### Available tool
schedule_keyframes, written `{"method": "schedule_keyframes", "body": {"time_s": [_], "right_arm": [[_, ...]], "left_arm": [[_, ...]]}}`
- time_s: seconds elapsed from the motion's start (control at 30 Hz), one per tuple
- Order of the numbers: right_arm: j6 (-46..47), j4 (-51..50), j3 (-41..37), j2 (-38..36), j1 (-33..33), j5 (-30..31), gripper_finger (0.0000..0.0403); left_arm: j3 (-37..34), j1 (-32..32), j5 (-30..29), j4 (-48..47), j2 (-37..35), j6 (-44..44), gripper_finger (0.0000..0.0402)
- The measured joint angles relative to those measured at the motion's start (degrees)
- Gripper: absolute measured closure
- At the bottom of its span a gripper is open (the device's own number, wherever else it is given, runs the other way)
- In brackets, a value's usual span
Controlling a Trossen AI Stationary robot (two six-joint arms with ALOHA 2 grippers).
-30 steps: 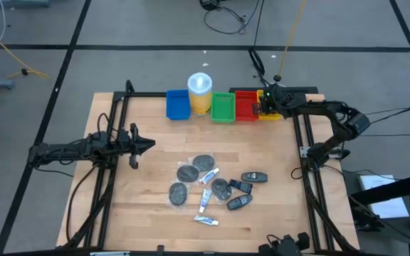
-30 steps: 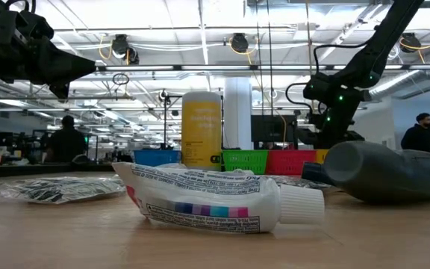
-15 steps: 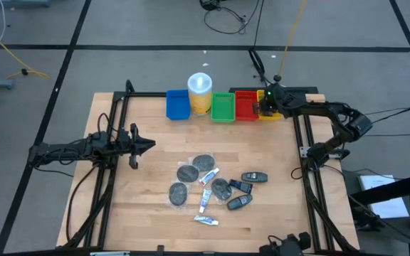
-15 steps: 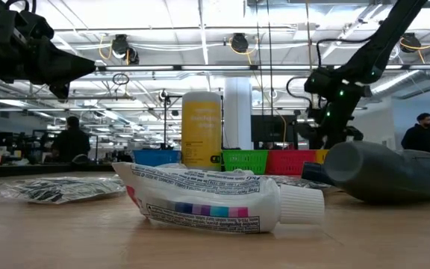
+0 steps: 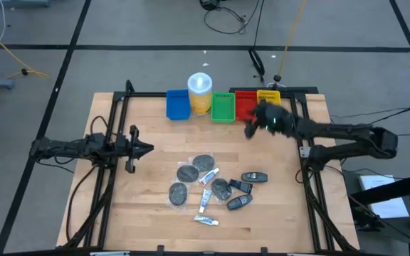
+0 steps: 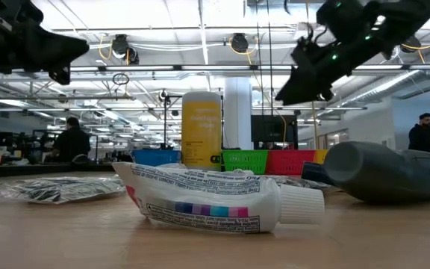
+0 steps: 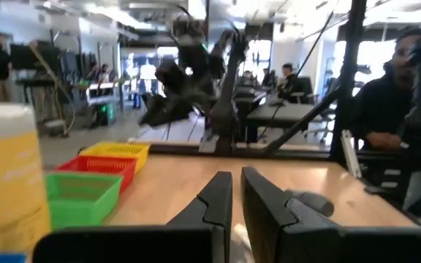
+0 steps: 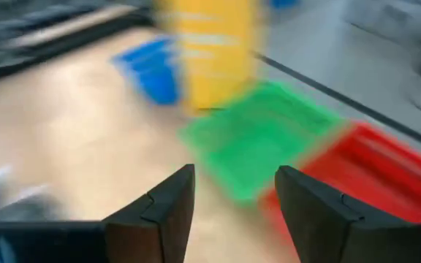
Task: Pick & Place Travel size toiletries
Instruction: Put the hairbrush into the blue basket
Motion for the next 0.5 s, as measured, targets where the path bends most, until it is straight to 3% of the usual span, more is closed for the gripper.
{"method": "schedule_keyframes", "body": {"time_s": [0.17, 0.27, 0.5], "right_arm": [[-2.28, 15.62, -7.46, 1.52, 13.78, 0.00, 0.0236], [-2.45, 22.81, -11.36, 3.71, 19.67, 0.06, 0.0240], [-5.33, 39.22, -17.09, 12.79, 27.23, 0.44, 0.0243]], "left_arm": [[-0.28, -4.52, -6.14, 8.44, 7.45, 0.49, 0.0371], [-0.28, -6.30, -6.37, 15.39, 14.49, 0.13, 0.0371], [4.23, -7.72, -12.50, 24.20, 34.29, -0.32, 0.0371]]}}
